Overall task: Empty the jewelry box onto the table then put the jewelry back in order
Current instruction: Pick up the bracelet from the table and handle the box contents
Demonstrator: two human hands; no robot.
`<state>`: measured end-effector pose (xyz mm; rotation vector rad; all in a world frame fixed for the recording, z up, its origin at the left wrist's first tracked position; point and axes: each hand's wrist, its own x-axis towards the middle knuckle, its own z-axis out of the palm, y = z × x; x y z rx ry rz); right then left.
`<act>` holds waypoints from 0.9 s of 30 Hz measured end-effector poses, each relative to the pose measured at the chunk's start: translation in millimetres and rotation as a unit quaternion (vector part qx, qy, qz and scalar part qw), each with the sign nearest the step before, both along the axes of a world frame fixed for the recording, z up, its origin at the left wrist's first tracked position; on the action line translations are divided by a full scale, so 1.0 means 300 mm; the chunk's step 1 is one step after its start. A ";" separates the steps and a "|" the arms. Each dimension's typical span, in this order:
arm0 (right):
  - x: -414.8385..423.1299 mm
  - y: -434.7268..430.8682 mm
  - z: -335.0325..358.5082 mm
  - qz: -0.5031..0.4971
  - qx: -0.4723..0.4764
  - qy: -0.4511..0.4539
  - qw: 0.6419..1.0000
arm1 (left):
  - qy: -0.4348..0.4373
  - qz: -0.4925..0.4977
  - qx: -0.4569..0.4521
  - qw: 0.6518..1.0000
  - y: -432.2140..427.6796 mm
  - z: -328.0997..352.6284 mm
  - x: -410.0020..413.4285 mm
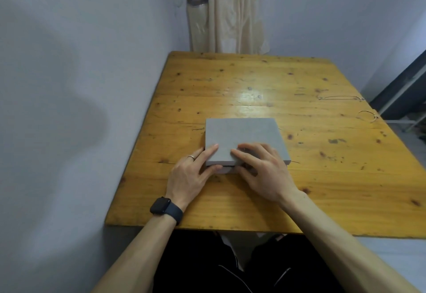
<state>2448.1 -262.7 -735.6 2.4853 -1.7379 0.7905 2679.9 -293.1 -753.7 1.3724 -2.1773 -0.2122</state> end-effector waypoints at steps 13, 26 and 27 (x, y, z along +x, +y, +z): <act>0.088 0.005 -0.013 -0.137 -0.067 0.065 0.986 | -0.016 0.021 -0.080 0.996 0.015 0.017 -0.009; -0.031 0.043 -0.108 -0.117 -0.083 0.063 0.988 | -0.043 0.030 -0.060 0.997 0.009 -0.009 -0.004; -0.035 0.041 -0.114 -0.114 -0.089 0.059 0.988 | -0.049 0.035 -0.061 0.996 0.008 -0.010 -0.004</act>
